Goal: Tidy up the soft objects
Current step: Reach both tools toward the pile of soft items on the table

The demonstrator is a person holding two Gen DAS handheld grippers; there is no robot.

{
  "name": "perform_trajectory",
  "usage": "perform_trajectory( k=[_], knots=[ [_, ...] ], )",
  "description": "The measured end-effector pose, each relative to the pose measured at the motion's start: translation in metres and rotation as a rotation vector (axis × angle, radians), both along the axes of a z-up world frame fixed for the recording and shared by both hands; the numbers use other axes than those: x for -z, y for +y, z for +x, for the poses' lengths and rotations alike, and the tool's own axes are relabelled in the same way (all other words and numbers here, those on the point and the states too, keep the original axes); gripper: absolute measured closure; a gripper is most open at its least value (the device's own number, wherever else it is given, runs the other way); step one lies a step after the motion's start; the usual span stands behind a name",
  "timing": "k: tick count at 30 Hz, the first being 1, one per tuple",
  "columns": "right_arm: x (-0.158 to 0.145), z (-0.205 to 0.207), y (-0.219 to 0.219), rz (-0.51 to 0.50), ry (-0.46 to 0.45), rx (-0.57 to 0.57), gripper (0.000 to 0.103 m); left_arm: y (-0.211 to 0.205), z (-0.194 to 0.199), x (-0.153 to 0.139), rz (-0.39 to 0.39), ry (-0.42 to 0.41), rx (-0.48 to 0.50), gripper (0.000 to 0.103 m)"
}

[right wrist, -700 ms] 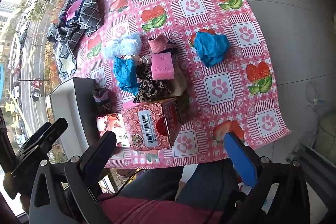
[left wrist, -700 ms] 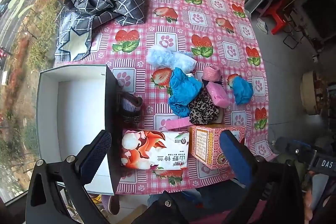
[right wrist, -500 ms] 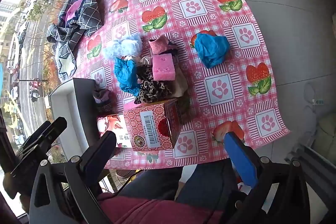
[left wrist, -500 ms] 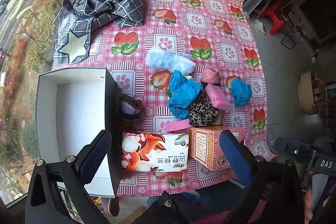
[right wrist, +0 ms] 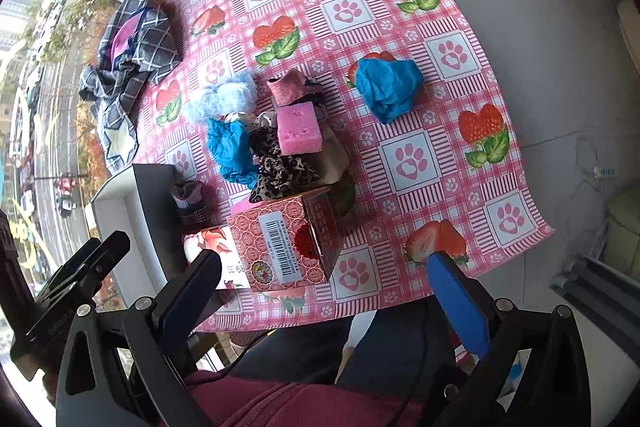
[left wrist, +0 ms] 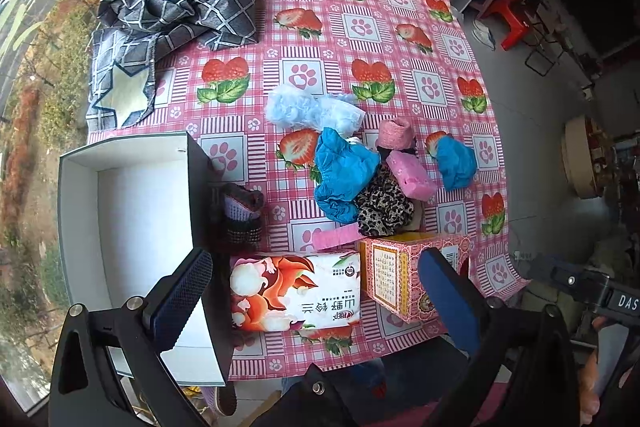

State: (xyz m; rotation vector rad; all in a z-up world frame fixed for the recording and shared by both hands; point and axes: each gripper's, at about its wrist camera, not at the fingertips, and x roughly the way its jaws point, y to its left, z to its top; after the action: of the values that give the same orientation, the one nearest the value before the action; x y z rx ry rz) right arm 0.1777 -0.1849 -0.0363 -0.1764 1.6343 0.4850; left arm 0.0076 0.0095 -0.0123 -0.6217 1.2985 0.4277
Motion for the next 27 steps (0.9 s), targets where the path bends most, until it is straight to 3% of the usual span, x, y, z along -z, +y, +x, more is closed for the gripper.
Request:
perform_trajectory(
  k=[10, 20, 27],
  knots=[
    [0.013, 0.004, -0.015, -0.056, -0.001, 0.078, 0.0, 0.014, 0.007, 0.024, -0.046, 0.004, 0.045, 0.0],
    [0.043, 0.014, -0.045, -0.111, 0.065, 0.15, 0.0, 0.016, 0.036, 0.048, -0.173, 0.038, 0.062, 0.0],
    [0.072, 0.042, -0.051, -0.14, 0.116, 0.152, 0.0, 0.037, 0.057, 0.063, -0.213, 0.065, -0.022, 0.0]
  ],
)
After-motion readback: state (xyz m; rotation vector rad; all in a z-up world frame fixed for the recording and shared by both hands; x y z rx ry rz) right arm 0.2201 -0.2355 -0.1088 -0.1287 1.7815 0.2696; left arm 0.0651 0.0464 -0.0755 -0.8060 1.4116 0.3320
